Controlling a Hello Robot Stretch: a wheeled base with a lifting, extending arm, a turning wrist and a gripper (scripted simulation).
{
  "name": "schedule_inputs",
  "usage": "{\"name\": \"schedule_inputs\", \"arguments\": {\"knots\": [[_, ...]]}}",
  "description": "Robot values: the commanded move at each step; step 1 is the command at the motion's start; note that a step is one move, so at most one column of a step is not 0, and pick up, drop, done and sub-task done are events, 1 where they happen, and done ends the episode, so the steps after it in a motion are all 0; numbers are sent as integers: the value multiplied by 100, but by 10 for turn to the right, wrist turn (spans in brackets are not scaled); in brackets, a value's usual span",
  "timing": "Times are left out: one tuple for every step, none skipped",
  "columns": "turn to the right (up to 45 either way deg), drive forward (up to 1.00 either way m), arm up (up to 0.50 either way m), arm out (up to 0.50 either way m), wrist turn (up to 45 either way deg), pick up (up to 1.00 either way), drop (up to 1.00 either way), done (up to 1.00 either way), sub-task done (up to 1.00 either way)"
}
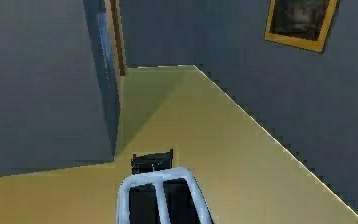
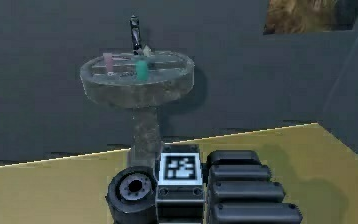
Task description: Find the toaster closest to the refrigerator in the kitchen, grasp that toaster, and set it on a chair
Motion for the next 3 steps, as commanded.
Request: {"name": "schedule_inputs", "arguments": {"knots": [[0,100,0,0,0,0,0,0,0],[-30,0,0,0,0,0,0,0,0],[0,60,0,0,0,0,0,0,0]]}}
